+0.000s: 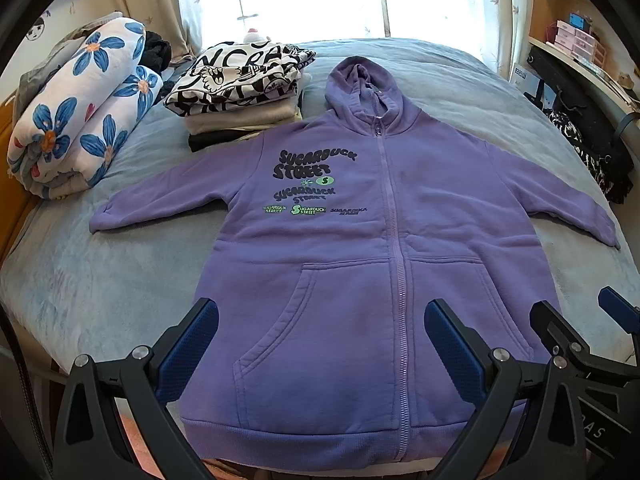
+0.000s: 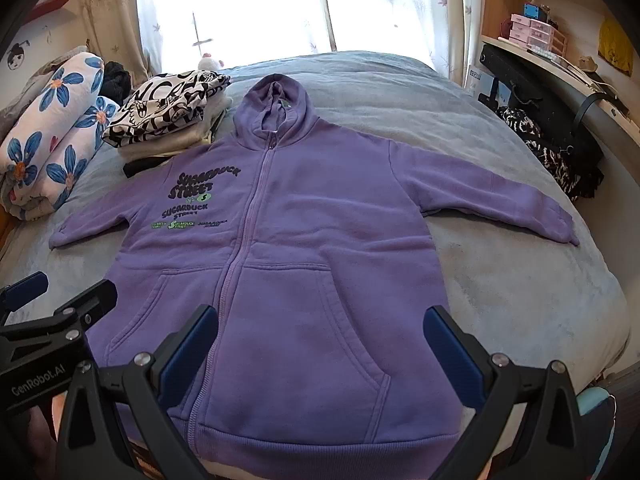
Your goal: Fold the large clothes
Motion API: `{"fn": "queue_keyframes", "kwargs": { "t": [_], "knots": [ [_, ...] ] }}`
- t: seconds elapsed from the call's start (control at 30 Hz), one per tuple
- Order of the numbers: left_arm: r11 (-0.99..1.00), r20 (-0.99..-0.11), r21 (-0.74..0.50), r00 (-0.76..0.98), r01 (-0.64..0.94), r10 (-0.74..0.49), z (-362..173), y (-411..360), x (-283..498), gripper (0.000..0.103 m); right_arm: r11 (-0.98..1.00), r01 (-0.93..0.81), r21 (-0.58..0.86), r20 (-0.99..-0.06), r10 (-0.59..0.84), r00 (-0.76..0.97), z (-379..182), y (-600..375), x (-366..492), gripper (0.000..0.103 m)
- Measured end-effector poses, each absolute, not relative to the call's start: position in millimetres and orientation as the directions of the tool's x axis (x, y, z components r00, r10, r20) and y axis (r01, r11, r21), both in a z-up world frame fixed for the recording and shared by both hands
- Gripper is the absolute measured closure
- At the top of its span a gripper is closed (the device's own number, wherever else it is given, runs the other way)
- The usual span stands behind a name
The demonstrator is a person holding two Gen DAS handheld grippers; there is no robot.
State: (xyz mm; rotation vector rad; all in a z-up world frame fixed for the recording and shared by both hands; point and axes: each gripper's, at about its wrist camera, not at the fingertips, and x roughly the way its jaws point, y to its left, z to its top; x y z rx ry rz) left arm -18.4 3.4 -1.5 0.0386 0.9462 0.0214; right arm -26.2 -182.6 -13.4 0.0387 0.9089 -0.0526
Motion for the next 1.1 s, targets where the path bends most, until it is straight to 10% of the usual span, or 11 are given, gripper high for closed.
{"fn": "queue_keyframes", "kwargs": {
  "t": [1.1],
  "knots": [
    [0.997,-0.839,0.075,0.541,0.024,0.05,-13.6,-8.6,-5.7,0.001,0.997,0.076,0.006,-0.803,-0.041,0.595,-21.4,-188.3,-24.0,0.0]
  ]
}}
